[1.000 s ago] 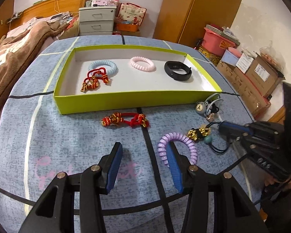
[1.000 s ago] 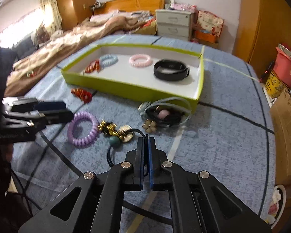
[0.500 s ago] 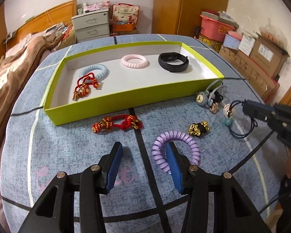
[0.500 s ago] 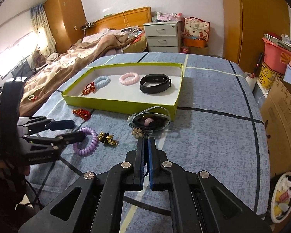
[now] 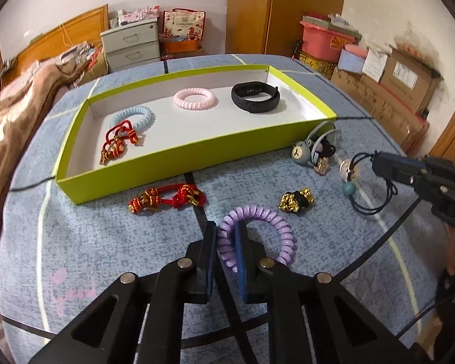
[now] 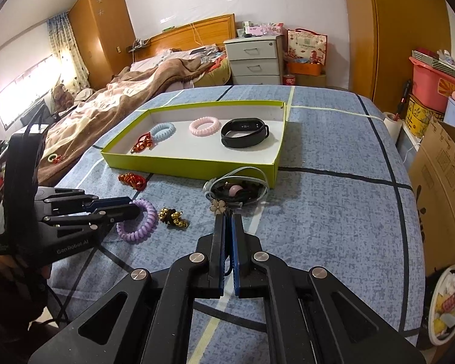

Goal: Organize jewelry
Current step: 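Carry purple coil toward green box with left while right carries black cord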

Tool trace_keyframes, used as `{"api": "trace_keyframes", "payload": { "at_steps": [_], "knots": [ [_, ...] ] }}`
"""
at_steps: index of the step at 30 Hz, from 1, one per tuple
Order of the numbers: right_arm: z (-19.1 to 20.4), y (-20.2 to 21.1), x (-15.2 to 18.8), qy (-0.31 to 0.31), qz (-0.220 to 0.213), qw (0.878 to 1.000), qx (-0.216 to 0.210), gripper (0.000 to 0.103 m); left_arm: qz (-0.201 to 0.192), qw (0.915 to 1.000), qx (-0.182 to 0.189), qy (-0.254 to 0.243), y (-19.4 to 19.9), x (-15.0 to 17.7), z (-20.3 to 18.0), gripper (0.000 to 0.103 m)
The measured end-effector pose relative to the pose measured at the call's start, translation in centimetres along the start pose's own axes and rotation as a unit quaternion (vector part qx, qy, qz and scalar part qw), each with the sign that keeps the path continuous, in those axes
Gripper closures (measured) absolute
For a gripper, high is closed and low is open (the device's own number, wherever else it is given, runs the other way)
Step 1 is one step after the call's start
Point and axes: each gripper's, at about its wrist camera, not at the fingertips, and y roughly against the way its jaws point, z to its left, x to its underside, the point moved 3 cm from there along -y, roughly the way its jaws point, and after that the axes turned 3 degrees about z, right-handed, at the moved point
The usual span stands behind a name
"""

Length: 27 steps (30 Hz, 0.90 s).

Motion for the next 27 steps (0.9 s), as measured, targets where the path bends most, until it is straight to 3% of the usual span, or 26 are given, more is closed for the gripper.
{"api": "trace_keyframes", "payload": {
  "at_steps": [15, 27],
  "knots": [
    [0.5, 0.3, 0.0, -0.007, -0.007, 1.000, -0.004, 0.099, -0.028, 0.9988, 0.024, 0.032, 1.8, 0.1, 1.1, 0.092],
    [1.3, 1.0, -2.5, -0.004, -0.028, 1.000, -0.002, 0.099, -0.066, 0.9966, 0.020, 0.044, 4.1, -2.8, 2.7, 0.092]
  ]
}}
